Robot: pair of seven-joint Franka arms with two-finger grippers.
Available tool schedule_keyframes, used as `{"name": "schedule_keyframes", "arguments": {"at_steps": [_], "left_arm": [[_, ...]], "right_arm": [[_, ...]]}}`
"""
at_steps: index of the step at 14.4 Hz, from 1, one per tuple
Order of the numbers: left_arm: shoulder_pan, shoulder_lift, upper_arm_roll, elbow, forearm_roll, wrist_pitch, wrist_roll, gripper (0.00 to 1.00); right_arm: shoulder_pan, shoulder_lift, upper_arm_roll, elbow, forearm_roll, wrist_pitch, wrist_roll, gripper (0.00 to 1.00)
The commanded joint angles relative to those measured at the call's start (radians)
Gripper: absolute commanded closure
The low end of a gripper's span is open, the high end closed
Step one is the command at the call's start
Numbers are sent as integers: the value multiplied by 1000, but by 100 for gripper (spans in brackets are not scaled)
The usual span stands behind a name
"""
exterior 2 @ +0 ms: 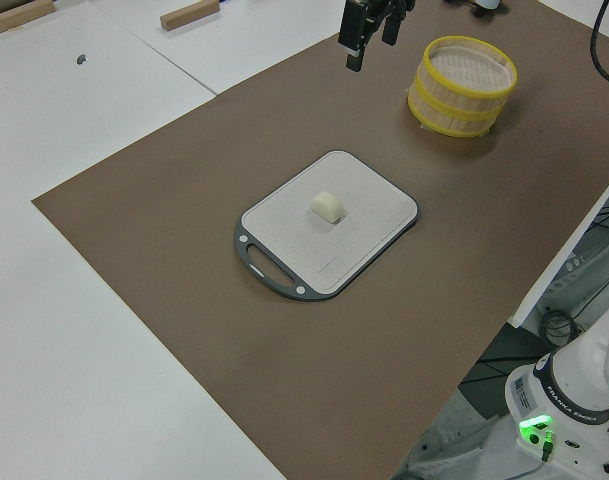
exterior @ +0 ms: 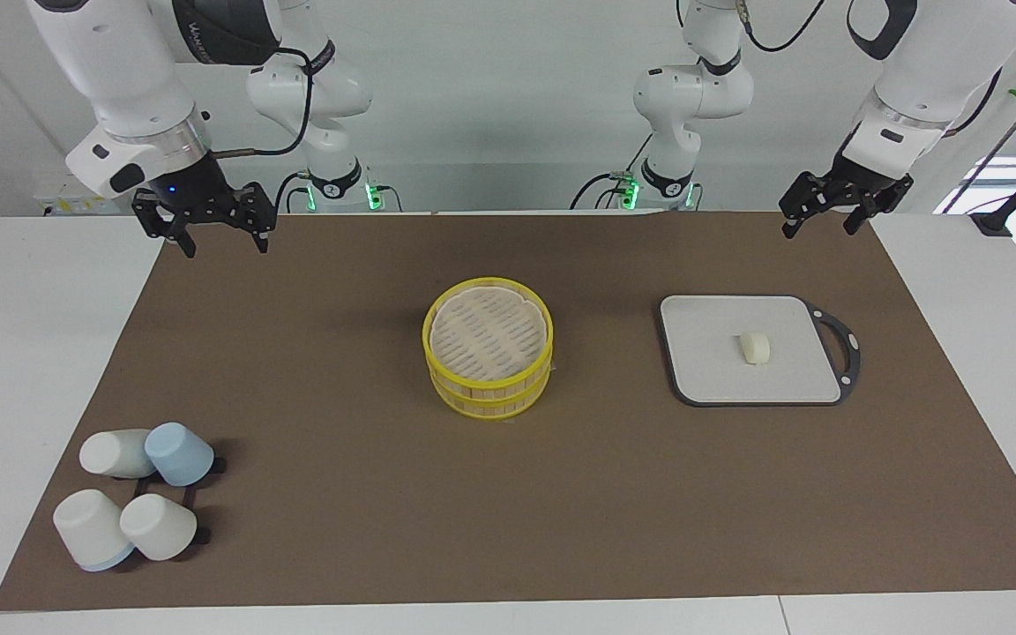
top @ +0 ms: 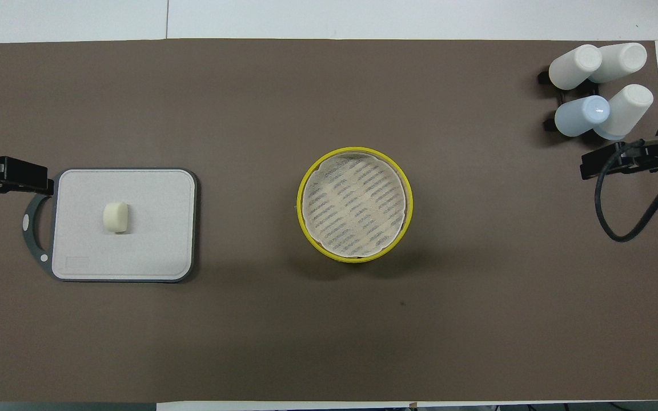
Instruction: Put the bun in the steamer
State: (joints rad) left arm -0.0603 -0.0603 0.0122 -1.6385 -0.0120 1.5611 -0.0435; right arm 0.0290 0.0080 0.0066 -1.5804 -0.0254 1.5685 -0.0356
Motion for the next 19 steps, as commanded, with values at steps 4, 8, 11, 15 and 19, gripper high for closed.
{"name": "schedule_keyframes", "arguments": {"at_steps": [4, 8, 11, 15, 19], "left_arm": [[-3, -1, 5, 5, 20, -7, 14, 0], [-3, -1, 5, 5, 20, -7, 14, 0], [10, -32, 5, -88, 21, 61, 17, 0], [72, -75, 5, -433, 21, 371, 91, 0], [88, 6, 3, -639, 21, 699, 99, 0]], "right_arm": [[5, -7, 7, -15, 27, 21, -15, 0], [11, 75, 163, 26, 101, 76, 99, 0], [219, 290, 220, 251, -2, 70, 437, 0], [492, 486, 208, 401, -134, 170, 695, 0], [496, 486, 210, 210, -143, 355, 712, 0]]}}
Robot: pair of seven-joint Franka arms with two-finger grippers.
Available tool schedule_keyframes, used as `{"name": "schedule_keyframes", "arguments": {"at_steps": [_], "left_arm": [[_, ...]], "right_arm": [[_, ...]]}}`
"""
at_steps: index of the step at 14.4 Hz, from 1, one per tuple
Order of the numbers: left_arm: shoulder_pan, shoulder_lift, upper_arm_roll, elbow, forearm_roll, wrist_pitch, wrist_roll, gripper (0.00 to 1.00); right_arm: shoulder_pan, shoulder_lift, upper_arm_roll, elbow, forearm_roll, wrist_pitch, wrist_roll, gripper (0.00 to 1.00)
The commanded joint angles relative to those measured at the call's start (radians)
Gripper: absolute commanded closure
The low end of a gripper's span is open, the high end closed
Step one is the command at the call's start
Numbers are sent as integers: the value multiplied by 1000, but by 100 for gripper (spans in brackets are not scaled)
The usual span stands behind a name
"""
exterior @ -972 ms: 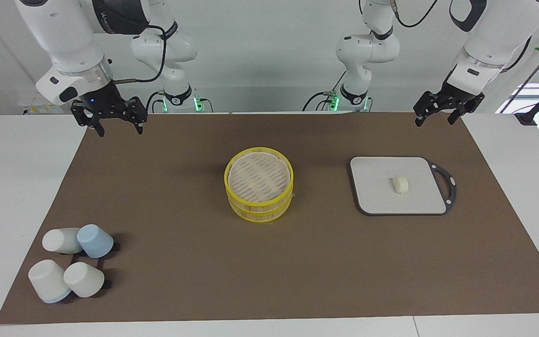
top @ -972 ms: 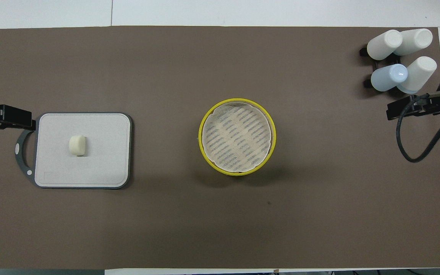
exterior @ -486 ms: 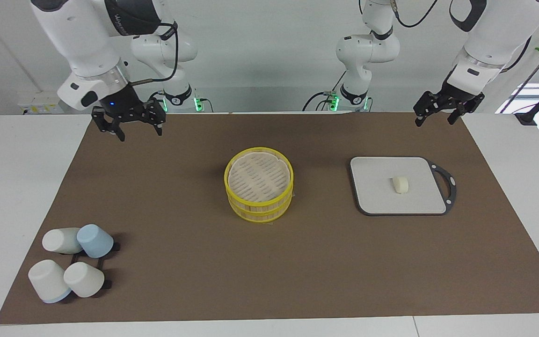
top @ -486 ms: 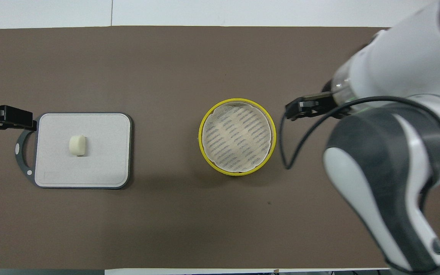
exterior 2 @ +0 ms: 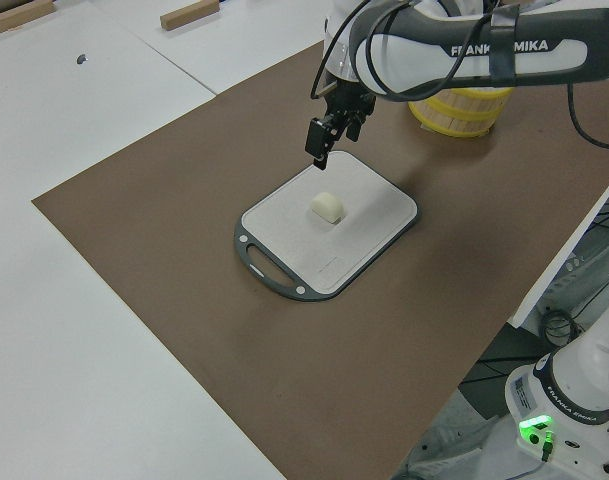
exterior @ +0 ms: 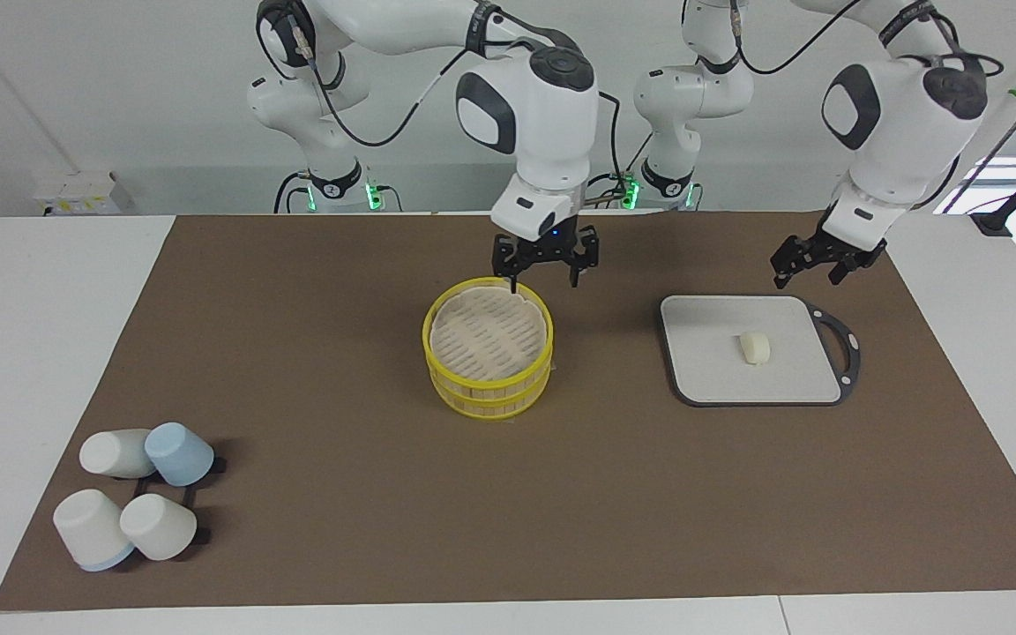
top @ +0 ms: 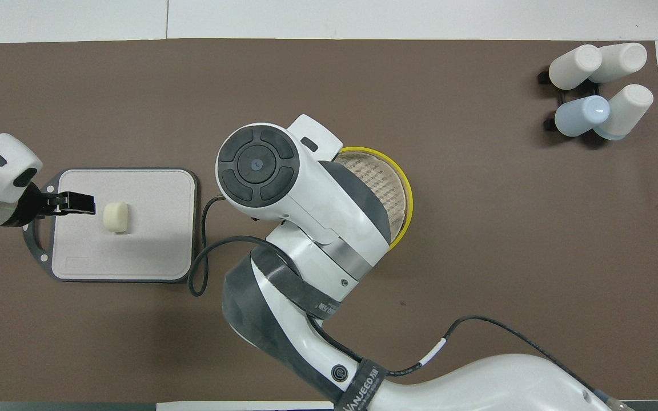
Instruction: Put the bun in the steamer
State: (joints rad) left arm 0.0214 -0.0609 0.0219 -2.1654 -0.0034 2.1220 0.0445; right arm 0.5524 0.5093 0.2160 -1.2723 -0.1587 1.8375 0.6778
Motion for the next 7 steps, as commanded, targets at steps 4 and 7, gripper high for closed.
{"name": "schedule_keyframes", "arguments": {"at_steps": [4, 7], "left_arm": [[-6, 87, -8, -178, 13, 298, 11, 0], [-14, 105, -8, -188, 13, 346, 12, 1]], "right_arm": [[-31, -72, 0, -285, -5, 235, 23, 0], [-20, -86, 2, -334, -7, 255, 32, 0]]}}
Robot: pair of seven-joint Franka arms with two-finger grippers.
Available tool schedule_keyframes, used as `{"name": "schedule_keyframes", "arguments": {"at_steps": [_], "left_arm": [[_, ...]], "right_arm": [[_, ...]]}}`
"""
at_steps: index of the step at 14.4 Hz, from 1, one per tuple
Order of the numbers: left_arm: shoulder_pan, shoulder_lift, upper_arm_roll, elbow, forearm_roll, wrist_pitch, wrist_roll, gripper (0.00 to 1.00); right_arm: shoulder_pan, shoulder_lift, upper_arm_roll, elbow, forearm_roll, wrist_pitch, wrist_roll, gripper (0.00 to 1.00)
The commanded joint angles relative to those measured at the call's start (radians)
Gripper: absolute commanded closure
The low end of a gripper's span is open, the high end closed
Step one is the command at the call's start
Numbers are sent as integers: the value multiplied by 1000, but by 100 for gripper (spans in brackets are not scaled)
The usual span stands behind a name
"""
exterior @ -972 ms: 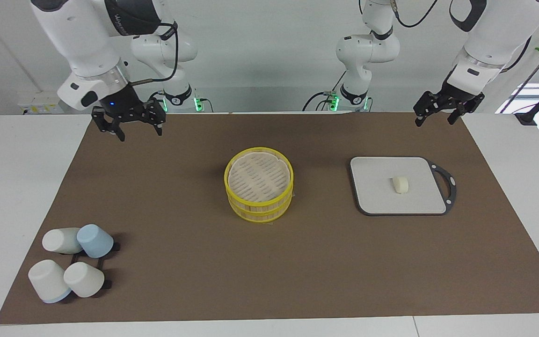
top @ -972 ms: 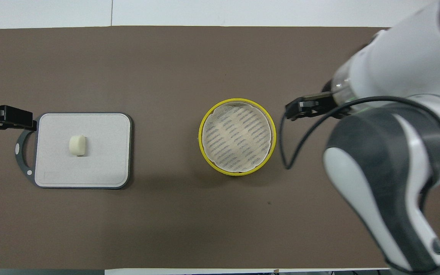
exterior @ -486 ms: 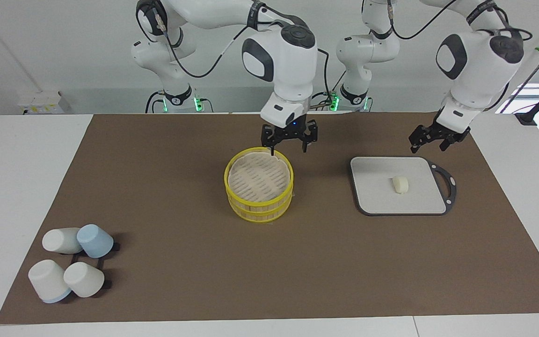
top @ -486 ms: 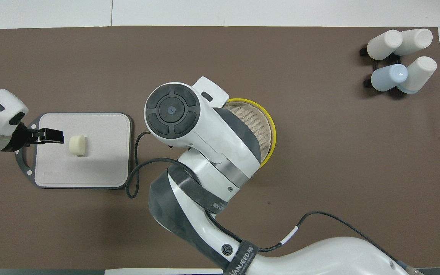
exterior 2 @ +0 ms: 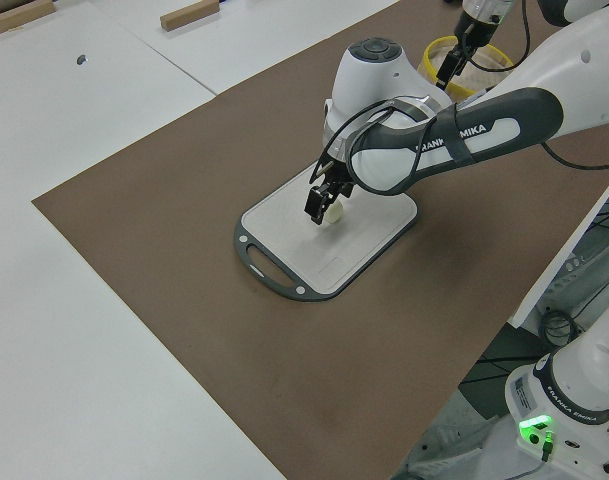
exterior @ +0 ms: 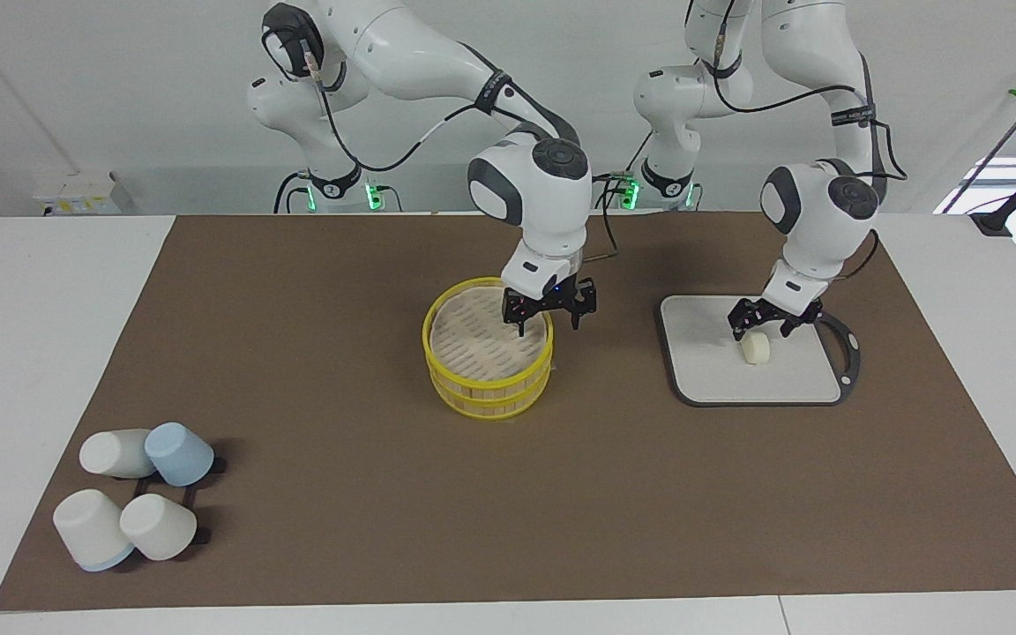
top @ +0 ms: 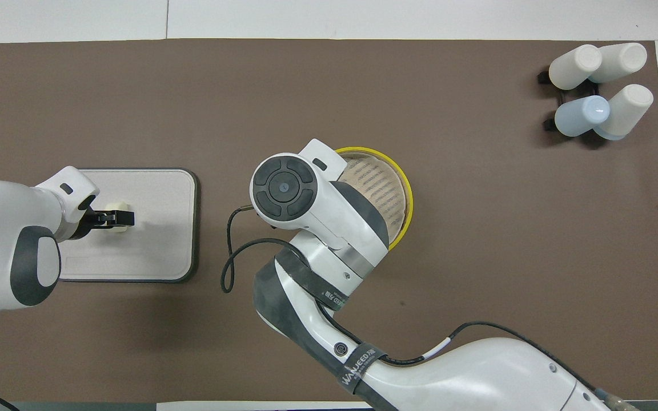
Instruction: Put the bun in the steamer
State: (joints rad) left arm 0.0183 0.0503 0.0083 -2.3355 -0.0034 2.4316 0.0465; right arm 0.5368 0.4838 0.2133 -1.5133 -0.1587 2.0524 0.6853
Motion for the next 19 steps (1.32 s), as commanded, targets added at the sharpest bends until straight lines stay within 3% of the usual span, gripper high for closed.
{"name": "schedule_keyframes", "arguments": {"at_steps": [1, 6, 8, 10, 12, 14, 16, 19], "left_arm": [[-11, 0, 6, -18, 13, 43, 12, 8], [-11, 16, 6, -15, 13, 81, 38, 75], [-11, 22, 6, -10, 13, 80, 38, 79], [-11, 23, 6, -7, 13, 73, 36, 82], [-11, 26, 4, 28, 11, 29, 33, 82], [-20, 26, -1, 135, 5, -128, 23, 81], [-52, 23, -1, 253, 2, -295, -25, 81], [-144, 26, -2, 453, -10, -506, -256, 81]], "right_arm": [[-8, -67, 4, -113, -7, 66, 23, 1], [-11, -79, 4, -154, -5, 100, 20, 57], [-11, -83, 4, -163, -5, 100, 22, 67], [-9, -85, 4, -162, -2, 92, 22, 99], [-9, -83, 4, -157, 4, 92, 22, 100], [-8, -80, 4, -142, 5, 77, 22, 100], [-12, -71, 6, -52, 5, -16, 19, 100], [-70, -62, 6, 74, 7, -181, -93, 100]]}}
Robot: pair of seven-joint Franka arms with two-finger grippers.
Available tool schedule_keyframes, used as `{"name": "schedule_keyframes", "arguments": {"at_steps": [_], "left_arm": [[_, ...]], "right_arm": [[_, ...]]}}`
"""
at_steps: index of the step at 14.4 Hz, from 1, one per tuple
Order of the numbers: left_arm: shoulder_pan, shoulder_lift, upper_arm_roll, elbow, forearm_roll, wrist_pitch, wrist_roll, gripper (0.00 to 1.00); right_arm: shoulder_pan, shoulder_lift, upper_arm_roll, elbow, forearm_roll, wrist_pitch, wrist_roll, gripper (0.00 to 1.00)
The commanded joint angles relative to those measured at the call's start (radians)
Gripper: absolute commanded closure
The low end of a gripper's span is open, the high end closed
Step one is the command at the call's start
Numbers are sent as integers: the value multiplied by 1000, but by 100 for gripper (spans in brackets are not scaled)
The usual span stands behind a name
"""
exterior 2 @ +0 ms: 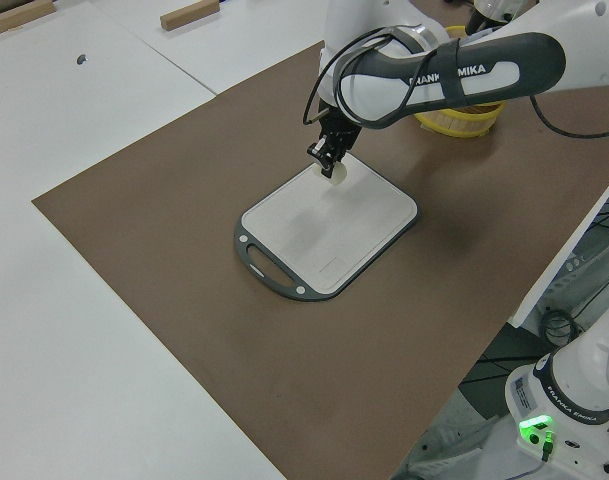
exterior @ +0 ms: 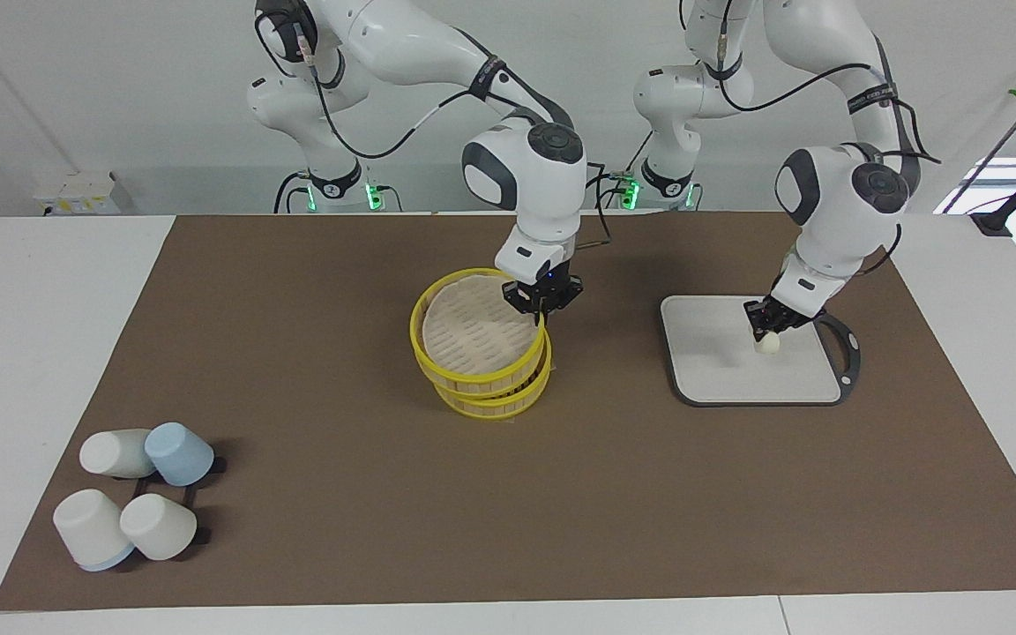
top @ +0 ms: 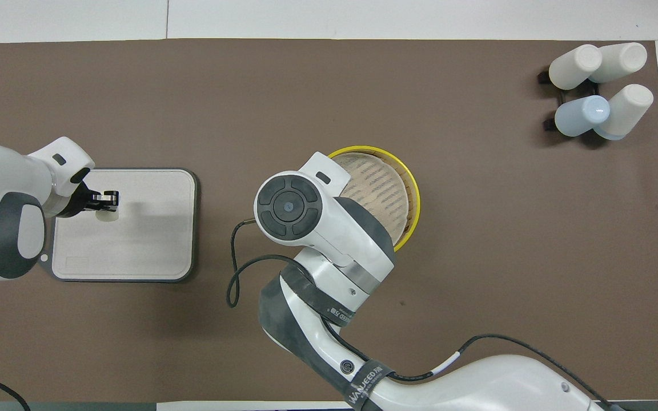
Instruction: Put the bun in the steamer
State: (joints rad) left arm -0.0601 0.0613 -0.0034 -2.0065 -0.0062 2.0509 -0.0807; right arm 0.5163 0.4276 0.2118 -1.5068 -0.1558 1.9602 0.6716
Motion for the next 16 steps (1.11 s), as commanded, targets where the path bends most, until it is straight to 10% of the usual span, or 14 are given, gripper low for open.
{"name": "schedule_keyframes", "arguments": {"at_steps": [1, 8, 16], "left_arm": [[-113, 21, 8, 183, -18, -167, -242, 81], [-547, 222, 8, 408, -18, -88, -939, 81], [-719, 357, 13, 292, 54, 190, -1145, 81]], "right_arm": [[-86, -24, 8, 65, 15, -118, -157, 100], [-333, -125, 8, 21, 25, -305, -588, 100], [-412, -179, 8, -130, 55, -195, -690, 100]]}}
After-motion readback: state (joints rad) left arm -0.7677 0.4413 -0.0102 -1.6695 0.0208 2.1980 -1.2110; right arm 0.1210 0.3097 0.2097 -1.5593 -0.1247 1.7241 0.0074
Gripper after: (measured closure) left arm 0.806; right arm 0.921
